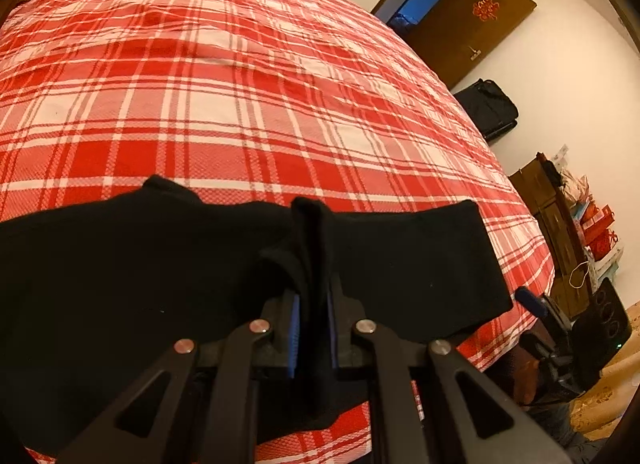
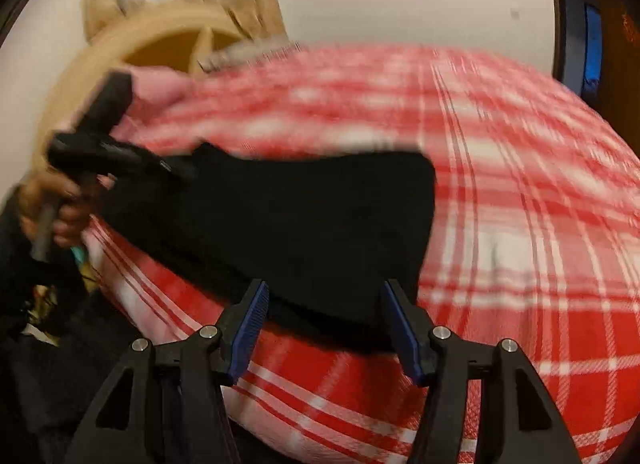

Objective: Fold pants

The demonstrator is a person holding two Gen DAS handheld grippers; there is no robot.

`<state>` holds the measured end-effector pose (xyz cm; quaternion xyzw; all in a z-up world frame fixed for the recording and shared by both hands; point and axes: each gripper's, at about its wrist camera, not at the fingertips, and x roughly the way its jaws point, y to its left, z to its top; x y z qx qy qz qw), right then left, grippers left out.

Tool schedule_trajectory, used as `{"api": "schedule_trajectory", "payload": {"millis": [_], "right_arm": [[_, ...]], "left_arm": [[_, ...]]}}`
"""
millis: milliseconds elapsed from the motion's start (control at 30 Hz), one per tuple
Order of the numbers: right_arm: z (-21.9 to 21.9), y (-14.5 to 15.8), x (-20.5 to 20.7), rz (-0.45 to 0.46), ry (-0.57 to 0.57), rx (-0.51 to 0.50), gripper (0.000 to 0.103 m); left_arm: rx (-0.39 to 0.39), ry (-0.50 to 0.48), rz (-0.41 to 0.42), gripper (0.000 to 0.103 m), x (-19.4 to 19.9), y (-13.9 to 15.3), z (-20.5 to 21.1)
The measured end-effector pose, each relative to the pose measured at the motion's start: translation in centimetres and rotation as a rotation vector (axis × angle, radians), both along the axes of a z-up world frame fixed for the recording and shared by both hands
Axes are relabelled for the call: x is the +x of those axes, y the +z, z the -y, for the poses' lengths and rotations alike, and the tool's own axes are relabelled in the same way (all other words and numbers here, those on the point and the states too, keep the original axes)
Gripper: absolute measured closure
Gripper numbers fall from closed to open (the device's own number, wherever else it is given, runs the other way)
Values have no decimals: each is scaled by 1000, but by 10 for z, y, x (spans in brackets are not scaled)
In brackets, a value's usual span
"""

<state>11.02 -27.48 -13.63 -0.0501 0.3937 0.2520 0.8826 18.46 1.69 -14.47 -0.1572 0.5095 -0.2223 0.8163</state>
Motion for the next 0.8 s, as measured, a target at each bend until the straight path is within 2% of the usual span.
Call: {"api": "schedule_trajectory", "payload": {"millis": [133, 267, 367, 400, 467, 567, 700, 767, 800], "right_arm": [[-2, 4, -4, 18, 19, -24, 42], [5, 23, -2, 28, 27, 85, 42], [-4, 7, 15, -72, 18, -12, 39], [-4, 5, 19, -76, 8, -35, 39], [2, 15, 22, -68, 14, 4, 39], [7, 44, 35, -39, 17, 112, 39], [-10, 46, 67, -65, 40, 138, 39], [-16, 31, 85, -85, 1, 84, 39], [-16, 17, 99, -137, -42, 54, 39]], "left_arm": [[15, 16, -8, 91, -3, -6, -7], [-4, 32, -32, 91, -4, -18, -14], [-28, 40, -39, 91, -5, -18, -19], [-27, 36, -33, 90, -5, -17, -18], [-22, 28, -27, 90, -5, -16, -16], [14, 12, -15, 89, -3, -18, -10], [60, 8, 3, 77, -7, -15, -8], [85, 18, 18, 63, -10, -13, -8], [93, 27, 29, 55, -12, -12, -10]]}}
